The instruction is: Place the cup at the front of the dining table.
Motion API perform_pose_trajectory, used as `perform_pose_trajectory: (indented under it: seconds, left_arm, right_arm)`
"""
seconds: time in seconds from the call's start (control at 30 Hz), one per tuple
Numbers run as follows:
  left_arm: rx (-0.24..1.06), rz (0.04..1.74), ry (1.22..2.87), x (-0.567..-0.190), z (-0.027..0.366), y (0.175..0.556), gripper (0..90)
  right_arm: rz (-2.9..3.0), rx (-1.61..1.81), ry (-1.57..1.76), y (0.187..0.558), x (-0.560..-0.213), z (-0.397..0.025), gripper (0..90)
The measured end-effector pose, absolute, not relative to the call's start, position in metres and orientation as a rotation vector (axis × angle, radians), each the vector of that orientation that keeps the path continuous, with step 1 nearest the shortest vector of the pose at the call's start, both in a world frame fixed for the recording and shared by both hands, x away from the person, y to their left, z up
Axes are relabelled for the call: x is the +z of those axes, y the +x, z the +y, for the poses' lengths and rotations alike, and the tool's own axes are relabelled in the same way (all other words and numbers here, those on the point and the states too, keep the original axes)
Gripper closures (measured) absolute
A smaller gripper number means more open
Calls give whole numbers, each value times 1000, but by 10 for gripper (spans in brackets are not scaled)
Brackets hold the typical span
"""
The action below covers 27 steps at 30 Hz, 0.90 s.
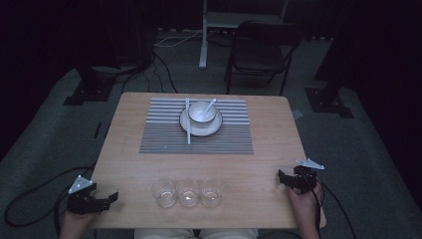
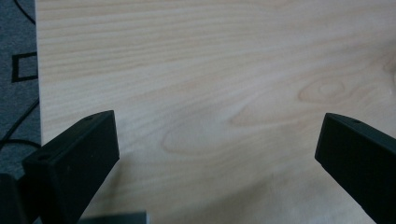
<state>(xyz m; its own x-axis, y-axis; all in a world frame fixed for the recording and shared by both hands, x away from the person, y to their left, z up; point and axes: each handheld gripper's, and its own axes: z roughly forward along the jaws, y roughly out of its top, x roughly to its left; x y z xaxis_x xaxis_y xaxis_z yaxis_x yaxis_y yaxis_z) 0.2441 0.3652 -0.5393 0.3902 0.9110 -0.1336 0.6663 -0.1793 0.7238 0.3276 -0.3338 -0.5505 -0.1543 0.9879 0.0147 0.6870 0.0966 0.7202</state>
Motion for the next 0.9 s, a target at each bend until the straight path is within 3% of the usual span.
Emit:
perform_pose_trajectory:
  seconds: [0.37,0.73,0.9]
  left_arm:
    - [445,1225,2047,-542,363,235,0]
    - [381,1200,2064,-545,367,232,0]
    - [419,1181,2069,-541,364,232,0]
  right_arm:
    - [1899,822,1636,328,-551,-334,120]
    - [1899,822,1635,328,-551,-334,120]
    - [1899,822,1635,328,-551,-334,120]
